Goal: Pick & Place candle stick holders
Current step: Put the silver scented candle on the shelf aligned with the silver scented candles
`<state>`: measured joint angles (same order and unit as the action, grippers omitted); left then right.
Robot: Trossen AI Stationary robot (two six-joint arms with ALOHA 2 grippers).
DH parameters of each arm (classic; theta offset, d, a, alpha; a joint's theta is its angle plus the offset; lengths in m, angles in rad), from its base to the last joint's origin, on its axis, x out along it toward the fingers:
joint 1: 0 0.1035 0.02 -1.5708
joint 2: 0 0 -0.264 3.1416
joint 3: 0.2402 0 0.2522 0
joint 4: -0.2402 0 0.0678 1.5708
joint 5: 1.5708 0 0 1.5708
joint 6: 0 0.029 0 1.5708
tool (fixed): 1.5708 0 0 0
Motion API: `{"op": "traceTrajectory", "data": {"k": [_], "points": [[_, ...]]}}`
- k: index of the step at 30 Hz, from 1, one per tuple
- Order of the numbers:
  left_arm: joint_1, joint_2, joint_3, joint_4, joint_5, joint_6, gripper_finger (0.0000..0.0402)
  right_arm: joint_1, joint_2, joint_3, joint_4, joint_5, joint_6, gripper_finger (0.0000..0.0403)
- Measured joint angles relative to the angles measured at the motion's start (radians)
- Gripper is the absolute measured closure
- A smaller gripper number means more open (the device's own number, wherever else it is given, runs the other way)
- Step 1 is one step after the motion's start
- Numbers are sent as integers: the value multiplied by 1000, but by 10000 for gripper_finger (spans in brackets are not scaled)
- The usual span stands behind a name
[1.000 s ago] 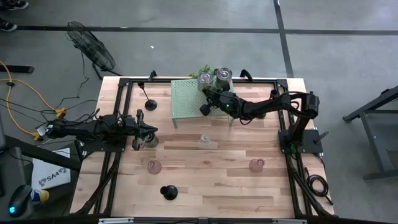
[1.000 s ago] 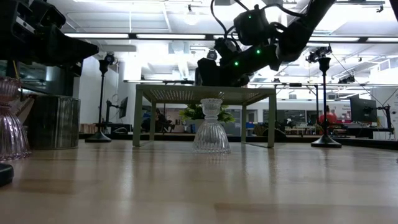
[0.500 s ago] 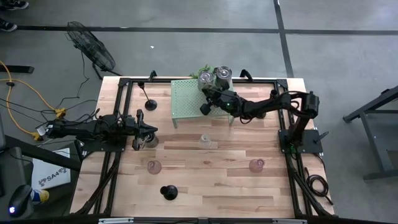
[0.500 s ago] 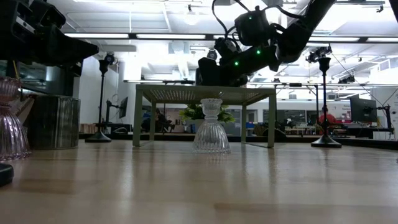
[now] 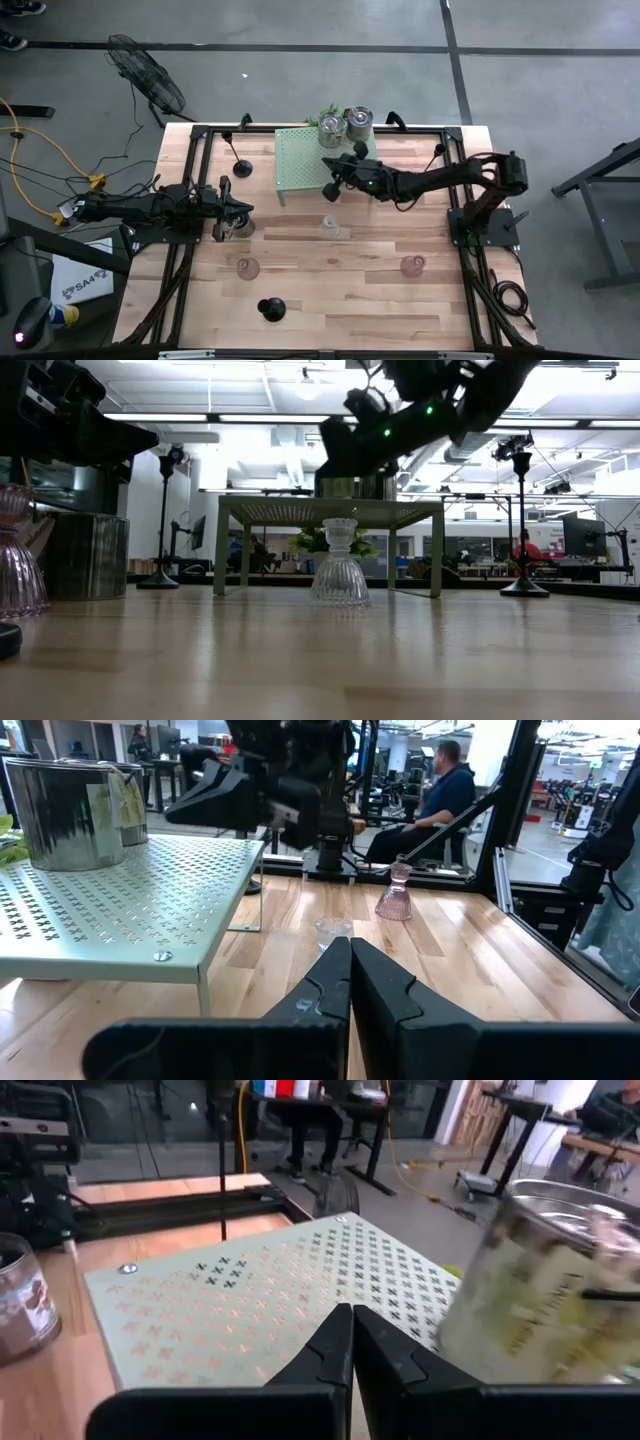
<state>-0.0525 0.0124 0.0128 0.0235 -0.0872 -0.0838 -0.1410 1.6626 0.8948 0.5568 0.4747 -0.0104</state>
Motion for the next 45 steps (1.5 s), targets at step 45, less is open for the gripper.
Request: {"op": "traceTrajectory", "data": {"k": [45], "points": [[0, 0, 0, 0, 0, 0, 402, 147, -608, -425, -523, -347, 167, 400]]}}
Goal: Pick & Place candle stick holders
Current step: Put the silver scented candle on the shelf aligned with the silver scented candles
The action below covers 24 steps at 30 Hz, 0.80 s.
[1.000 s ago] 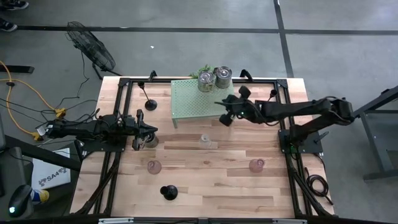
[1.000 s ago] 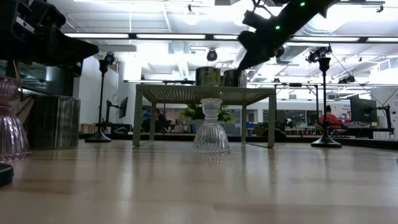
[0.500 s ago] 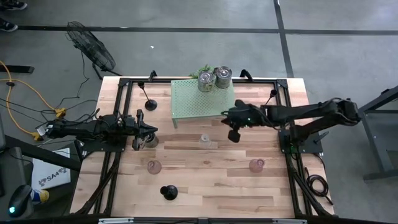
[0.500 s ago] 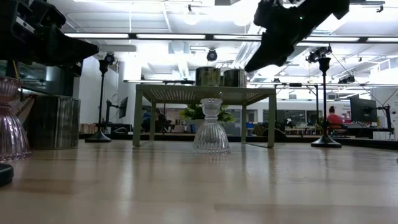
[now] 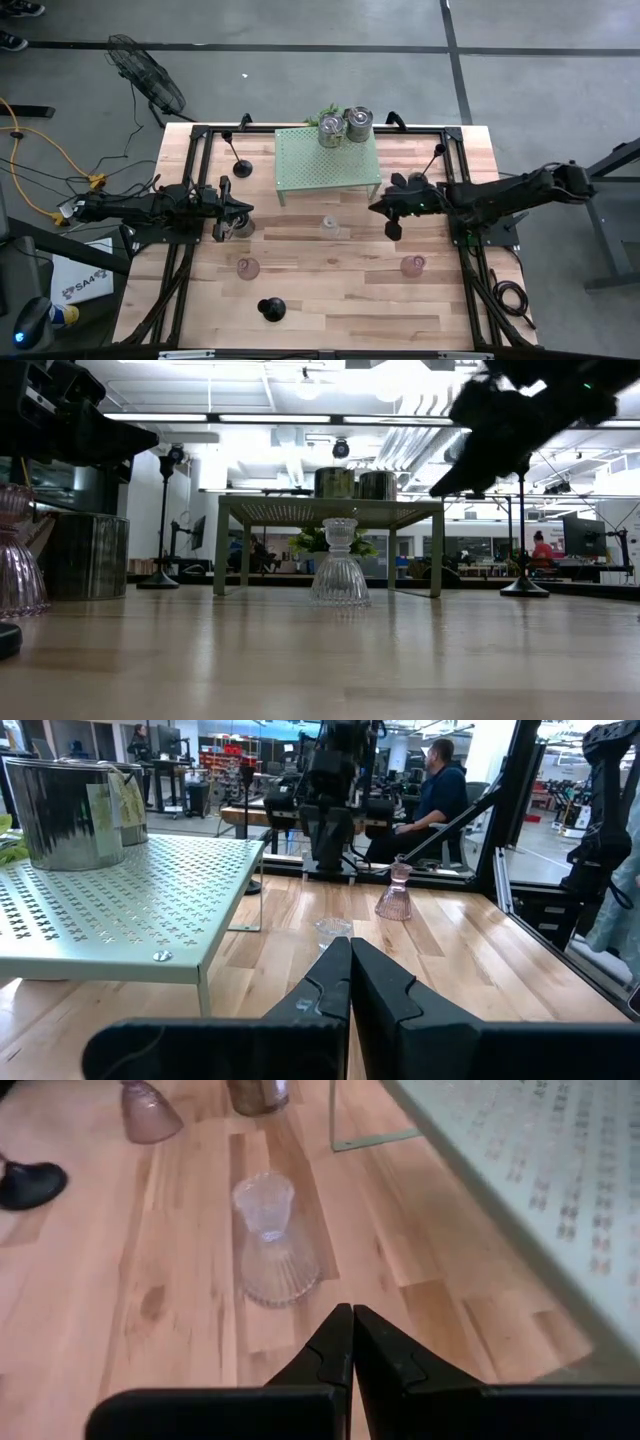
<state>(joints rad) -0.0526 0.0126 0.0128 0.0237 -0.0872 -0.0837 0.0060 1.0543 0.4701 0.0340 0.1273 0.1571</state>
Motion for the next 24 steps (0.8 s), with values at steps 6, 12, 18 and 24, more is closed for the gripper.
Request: {"op": "traceTrajectory", "data": {"k": [6, 12, 18, 24], "points": [[0, 0, 0, 0, 0, 0, 402, 41, -93, -166, 209, 1, 58, 400], [0, 0, 0, 0, 0, 0, 402, 75, -160, -319, 436, 9, 54, 400], [0, 0, 0, 0, 0, 0, 402, 87, -259, -421, 509, 4, 59, 400], [0, 0, 0, 0, 0, 0, 402, 86, -378, -461, 478, 5, 49, 401]]}}
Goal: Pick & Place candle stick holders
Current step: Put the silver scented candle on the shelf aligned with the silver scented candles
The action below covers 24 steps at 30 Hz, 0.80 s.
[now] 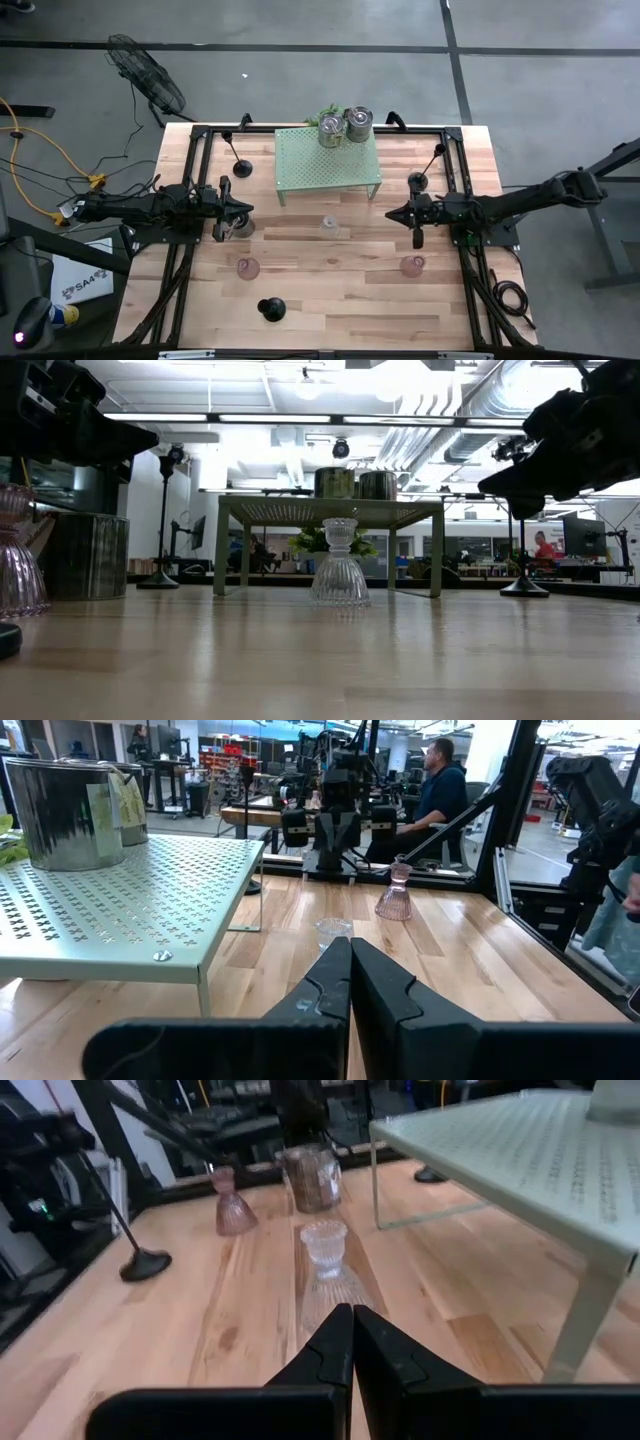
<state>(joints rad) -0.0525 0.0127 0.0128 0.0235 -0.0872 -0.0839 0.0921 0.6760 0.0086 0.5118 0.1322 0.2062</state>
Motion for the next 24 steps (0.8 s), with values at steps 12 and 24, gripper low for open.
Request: {"op": "traceTrajectory", "data": {"k": [12, 24], "points": [[0, 0, 0, 0, 0, 0, 402, 0, -257, 0, -308, -1, -42, 401], [0, 0, 0, 0, 0, 0, 402, 0, -458, -1, -488, -103, -57, 401]]}}
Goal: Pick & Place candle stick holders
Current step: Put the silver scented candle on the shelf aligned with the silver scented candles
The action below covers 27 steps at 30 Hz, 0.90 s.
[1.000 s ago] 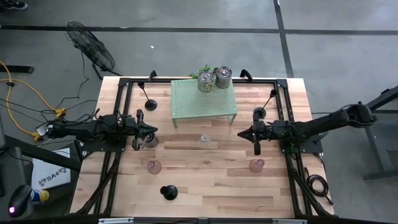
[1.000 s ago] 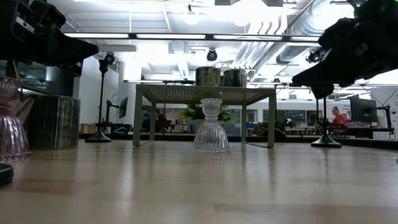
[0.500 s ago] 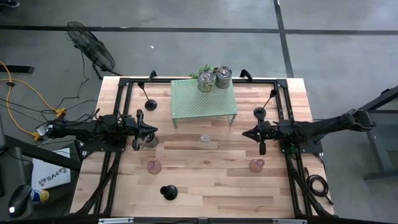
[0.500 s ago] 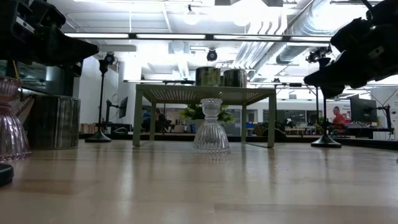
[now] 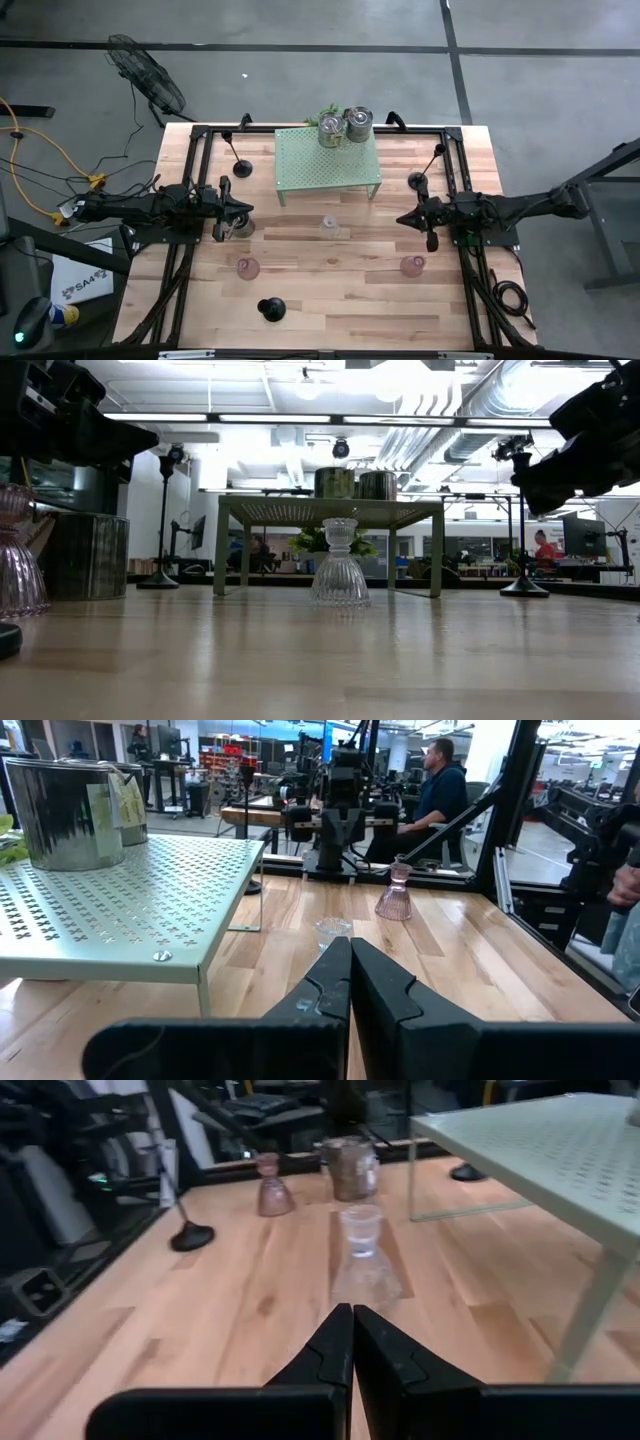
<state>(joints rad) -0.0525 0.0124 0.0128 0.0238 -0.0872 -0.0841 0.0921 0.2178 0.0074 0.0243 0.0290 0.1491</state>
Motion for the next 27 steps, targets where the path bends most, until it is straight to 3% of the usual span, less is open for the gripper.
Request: {"op": "traceTrajectory", "data": {"k": [3, 27], "points": [[0, 0, 0, 0, 0, 0, 402, 0, -17, 0, -9, -39, -4, 401], [0, 0, 0, 0, 0, 0, 402, 0, -19, -1, 5, -31, 4, 400]]}}
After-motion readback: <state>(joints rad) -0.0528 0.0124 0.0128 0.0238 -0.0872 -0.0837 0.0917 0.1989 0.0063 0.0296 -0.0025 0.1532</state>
